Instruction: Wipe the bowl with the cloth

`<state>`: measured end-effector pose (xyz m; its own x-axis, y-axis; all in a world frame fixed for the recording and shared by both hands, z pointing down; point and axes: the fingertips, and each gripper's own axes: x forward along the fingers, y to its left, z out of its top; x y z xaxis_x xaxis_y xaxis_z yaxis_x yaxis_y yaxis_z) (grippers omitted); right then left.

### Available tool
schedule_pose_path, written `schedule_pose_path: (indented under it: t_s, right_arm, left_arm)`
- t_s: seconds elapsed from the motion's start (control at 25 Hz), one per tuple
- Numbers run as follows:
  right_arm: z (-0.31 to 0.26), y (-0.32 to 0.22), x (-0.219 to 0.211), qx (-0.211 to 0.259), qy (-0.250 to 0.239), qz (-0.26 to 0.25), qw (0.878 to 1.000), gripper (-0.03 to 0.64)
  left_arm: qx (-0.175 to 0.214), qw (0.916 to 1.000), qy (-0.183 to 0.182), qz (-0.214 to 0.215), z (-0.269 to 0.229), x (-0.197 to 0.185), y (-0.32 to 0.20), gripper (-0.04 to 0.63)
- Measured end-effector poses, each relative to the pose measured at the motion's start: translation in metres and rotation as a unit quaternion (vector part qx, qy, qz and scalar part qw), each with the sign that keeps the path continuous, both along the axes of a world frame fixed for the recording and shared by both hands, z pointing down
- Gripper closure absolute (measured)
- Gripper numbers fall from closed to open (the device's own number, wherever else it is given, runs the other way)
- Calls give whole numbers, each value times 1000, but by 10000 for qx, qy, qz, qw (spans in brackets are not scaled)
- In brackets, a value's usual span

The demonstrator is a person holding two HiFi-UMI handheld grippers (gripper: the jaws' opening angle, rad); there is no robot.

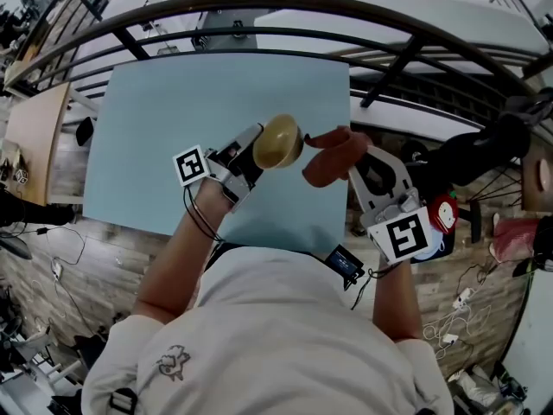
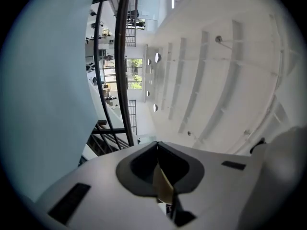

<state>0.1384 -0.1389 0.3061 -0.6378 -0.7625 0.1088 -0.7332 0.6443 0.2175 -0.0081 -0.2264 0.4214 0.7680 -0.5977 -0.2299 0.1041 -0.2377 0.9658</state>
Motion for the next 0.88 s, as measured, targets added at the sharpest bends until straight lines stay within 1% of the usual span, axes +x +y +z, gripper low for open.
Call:
schedule_pose_path:
  t_s: [0.08, 0.16, 0.28, 0.44, 0.52, 0.64, 0.76, 0.88]
  right_arm:
    - [-5, 5, -12, 78, -40, -216, 9997, 555]
    - [-8, 10, -26, 122, -63, -380, 9992, 555]
    - [-11, 15, -47, 103, -99, -619, 9980, 555]
    - [0, 16, -68, -57, 199, -902, 9957, 555]
    - [-1, 15, -78, -42, 233, -1028, 9944, 555]
    - [-10, 11, -84, 74, 131, -1130, 9935, 555]
    - [-18, 4, -83, 123, -3, -1121, 9936, 555]
    - [-19, -9, -81, 69, -90, -1073, 9942, 555]
  left_arm:
    - [-49, 9992, 406, -24, -6, 0, 3, 580]
    - [-78, 9977, 673, -44, -9, -2, 5, 580]
    - [-125, 9959, 890, -98, -9, -6, 8, 580]
    - [-106, 9924, 1226, -12, -15, -2, 13, 580]
    - [-71, 9913, 1314, 65, -18, 3, 18, 580]
    - [-102, 9911, 1317, 137, -15, 9, 24, 580]
    - [-132, 9905, 1344, 260, -14, 15, 31, 580]
    - [-137, 9895, 1401, 343, -14, 17, 34, 580]
